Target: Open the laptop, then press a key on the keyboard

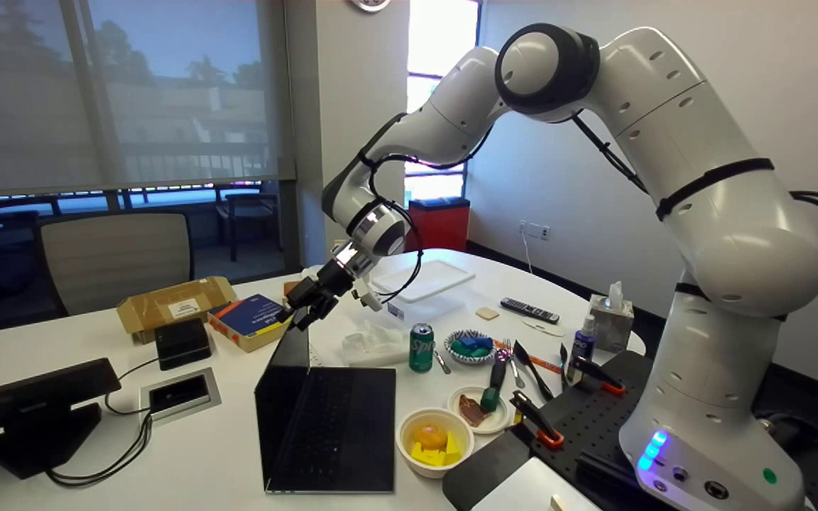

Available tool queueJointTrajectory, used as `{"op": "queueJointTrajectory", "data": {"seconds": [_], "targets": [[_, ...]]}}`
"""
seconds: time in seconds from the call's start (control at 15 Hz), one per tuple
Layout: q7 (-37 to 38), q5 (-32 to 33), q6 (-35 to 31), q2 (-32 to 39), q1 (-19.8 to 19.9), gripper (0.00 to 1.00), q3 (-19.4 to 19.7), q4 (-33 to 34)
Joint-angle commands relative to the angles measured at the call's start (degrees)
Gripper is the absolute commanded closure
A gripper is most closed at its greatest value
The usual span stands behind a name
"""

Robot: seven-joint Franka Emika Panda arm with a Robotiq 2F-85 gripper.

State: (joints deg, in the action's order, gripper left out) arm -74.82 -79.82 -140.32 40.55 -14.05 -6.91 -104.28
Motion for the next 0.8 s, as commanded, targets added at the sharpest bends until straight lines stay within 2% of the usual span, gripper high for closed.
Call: {"op": "queueJointTrajectory", "data": {"seconds": [0.0,0.27,0.53,0.73], "targets": [[2.7,1.6,-1.3,4.7,-0.2,0.00,-1.3,7.6],[3.7,1.5,-1.7,6.2,0.4,0.00,-2.1,9.9],[2.0,-0.4,-4.7,2.7,1.4,0.00,-2.1,5.3],[0.3,-3.7,-10.1,-0.3,2.4,0.00,-2.3,1.3]]}}
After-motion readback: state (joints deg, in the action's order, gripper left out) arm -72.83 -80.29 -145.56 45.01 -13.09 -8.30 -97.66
